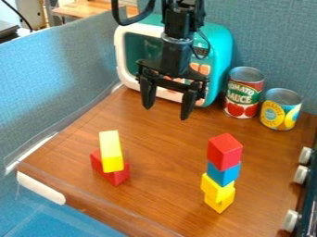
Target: Put the rectangle beside blocks
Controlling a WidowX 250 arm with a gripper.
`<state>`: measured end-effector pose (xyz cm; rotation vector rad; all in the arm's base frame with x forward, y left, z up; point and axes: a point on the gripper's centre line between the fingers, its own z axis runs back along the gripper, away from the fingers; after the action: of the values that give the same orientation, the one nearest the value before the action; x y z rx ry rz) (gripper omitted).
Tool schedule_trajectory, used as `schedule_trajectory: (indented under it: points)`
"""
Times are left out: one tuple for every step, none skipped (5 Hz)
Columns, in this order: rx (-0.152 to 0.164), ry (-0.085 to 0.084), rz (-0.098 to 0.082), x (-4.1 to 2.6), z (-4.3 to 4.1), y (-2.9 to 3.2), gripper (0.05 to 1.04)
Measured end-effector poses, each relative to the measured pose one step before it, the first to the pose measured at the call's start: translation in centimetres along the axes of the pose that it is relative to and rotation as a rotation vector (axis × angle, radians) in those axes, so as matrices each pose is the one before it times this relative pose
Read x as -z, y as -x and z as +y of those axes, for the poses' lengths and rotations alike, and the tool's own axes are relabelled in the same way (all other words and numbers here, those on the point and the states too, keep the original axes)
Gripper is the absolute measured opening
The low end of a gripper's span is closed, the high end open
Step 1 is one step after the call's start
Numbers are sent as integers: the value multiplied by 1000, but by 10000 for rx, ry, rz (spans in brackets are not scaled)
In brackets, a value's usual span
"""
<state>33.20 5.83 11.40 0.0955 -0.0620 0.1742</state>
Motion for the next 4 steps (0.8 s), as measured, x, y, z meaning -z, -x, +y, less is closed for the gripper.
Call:
schedule_trajectory:
  points:
    - [-26,-5,444,1281,-119,545,1000]
    - [-960,6,554,623,2134,2402,1000]
    - [-343,220,-111,-170,1128,165,1000]
    - [-466,2,193,23,1080,276,1000]
